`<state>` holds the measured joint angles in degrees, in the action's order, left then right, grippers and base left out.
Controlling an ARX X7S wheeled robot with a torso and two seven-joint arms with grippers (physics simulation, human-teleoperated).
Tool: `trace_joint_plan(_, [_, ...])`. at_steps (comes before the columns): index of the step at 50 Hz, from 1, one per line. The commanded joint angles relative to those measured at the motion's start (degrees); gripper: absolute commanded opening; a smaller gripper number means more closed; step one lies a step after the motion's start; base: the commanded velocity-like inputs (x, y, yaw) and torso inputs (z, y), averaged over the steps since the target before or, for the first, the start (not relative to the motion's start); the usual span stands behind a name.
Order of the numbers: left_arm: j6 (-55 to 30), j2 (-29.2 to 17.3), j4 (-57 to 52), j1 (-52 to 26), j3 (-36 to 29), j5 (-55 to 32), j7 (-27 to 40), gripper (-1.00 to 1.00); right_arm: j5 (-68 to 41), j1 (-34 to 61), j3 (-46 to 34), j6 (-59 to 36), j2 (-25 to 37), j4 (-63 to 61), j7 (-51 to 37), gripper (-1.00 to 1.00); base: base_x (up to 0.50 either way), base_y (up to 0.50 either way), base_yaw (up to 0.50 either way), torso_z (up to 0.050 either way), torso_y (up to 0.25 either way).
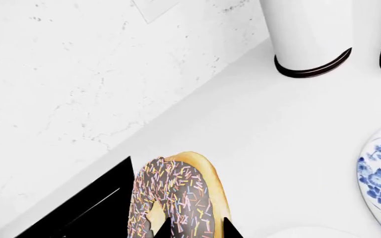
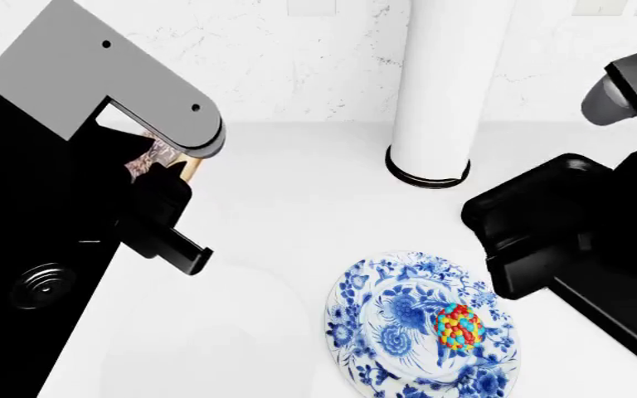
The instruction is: Move the dessert items from the plate to the tray.
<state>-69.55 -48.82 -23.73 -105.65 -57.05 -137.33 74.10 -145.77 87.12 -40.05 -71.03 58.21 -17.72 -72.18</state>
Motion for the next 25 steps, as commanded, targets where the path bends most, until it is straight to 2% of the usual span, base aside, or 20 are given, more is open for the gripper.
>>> trace_joint_plan(1, [-0.24, -0.11, -0.04, -0.43, -0.34, 1.02, 0.04, -1.0, -0.82, -2.2, -2.74, -0.62, -0.89, 0.81, 1.31, 1.0, 0.0, 0.0, 0.0, 0.0, 0.0])
trace_joint_plan(13, [0.27, -0.39, -1.1, -0.34, -0.13, 1.55, -0.28, -1.0, 1.68, -4.87, -3.08, -1.84, -2.16, 1.46, 3.88, 1.0, 0.0, 0.0, 0.0, 0.0, 0.0])
trace_joint_plan(25, [0.55, -0.75, -1.4, 0.11, -0.06, 2.45, -0.88, -1.0, -0.19, -5.78, -5.07, -2.01, -1.61, -0.4, 4.11, 1.0, 0.0, 0.0, 0.0, 0.0, 0.0])
